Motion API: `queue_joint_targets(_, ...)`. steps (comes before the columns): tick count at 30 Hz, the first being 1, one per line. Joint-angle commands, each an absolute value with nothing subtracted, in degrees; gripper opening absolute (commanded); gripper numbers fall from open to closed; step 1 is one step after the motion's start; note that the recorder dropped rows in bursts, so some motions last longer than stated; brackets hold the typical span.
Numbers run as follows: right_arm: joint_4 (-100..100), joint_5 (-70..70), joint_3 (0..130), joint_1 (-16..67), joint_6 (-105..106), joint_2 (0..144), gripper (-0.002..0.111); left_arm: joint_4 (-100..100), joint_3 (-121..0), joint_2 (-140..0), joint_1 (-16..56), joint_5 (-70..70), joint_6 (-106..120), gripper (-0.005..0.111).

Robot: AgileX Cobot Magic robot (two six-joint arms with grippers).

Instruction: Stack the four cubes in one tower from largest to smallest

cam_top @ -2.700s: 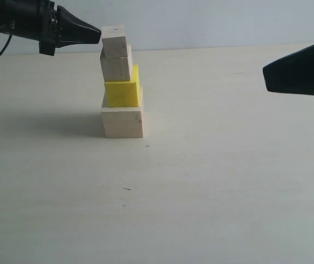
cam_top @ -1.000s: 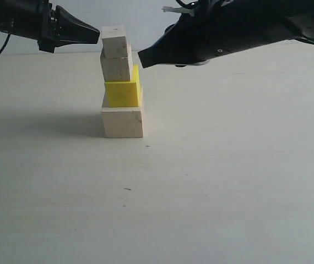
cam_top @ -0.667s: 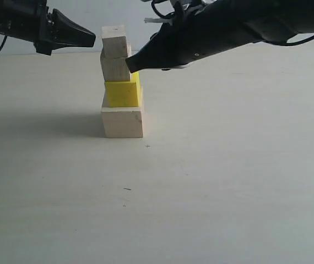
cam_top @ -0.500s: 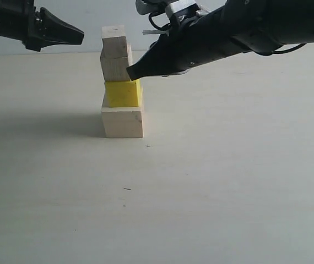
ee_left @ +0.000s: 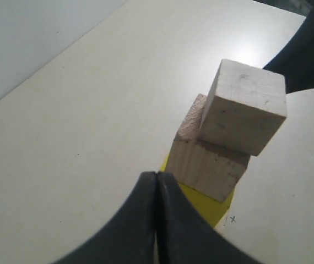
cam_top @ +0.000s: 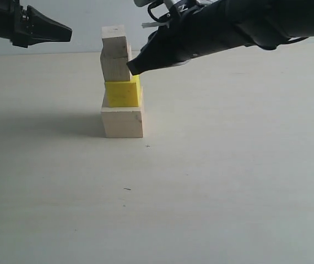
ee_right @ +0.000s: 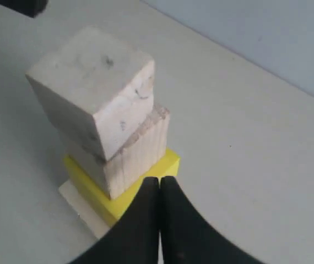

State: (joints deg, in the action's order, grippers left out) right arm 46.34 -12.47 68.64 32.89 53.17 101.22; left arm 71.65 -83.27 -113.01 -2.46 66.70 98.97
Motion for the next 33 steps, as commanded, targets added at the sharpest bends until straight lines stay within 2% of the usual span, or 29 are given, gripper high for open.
queue_joint_targets(1,51.65,-13.87,69.06,32.66,60.21,99.33,0.000,72.85,-83.23,-112.21,-2.57,67.31,98.56,0.000)
queue_joint_targets(10,64.51,-14.91,69.06,32.66,73.03,99.88,0.000,72.96,-83.23,-112.21,-2.57,67.31,98.30,0.000)
queue_joint_targets(33,64.51,-13.62,69.06,32.66,75.55,102.07,0.000,73.35,-83.23,-112.21,-2.57,67.76,98.30,0.000)
